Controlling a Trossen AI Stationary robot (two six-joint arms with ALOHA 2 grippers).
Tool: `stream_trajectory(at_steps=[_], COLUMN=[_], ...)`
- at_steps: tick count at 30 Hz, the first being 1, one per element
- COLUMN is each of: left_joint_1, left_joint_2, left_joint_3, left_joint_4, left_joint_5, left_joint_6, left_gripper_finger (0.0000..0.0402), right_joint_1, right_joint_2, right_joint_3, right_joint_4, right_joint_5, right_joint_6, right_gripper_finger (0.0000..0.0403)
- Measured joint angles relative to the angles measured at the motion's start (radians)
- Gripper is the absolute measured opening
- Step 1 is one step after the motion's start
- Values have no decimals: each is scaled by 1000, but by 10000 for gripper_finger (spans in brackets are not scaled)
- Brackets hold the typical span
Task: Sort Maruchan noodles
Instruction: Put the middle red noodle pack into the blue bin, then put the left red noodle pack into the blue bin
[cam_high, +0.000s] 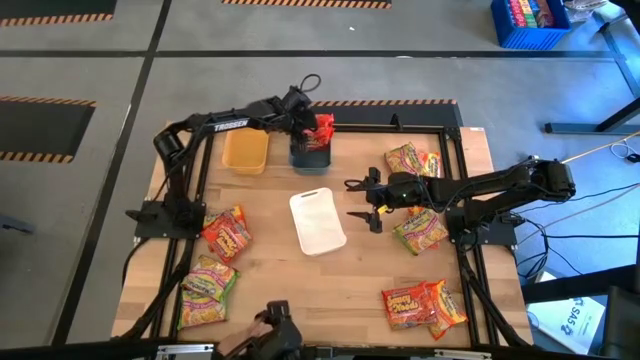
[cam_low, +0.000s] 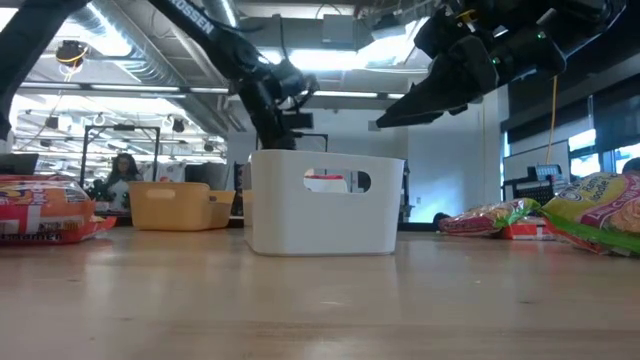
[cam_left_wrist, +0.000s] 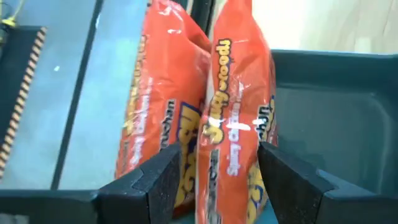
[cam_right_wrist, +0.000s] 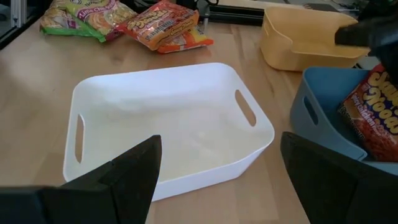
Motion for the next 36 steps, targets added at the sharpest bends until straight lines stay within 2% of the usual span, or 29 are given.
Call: stream_trajectory(at_steps=[7, 13, 19, 25, 29, 36], left_joint_1=[-33, -84, -174, -294, -380, -498], left_joint_2=[-121, -287, -453, -545, -610, -757], left_joint_3=[0, 0, 0, -9, -106, -352], left_joint_4=[-54, -155, -322, -549, -625, -639], left_joint_5=[-21, -46, -61, -91, -100, -101], left_joint_6=[-47, -150, -268, -448, -565, -797], left_gripper_finger=[206, 206, 206, 206, 206, 206], right_joint_1=[0, 0, 0, 0, 1, 1], right_joint_2=[0, 0, 0, 0, 0, 0], right_joint_3=[0, 0, 0, 0, 0, 0], right_joint_4=[0, 1, 1, 1, 2, 10], right_joint_5=[0, 0, 0, -31, -53, -45], right_joint_6=[0, 0, 0, 1, 27, 90], right_gripper_finger=[312, 312, 312, 312, 312, 312])
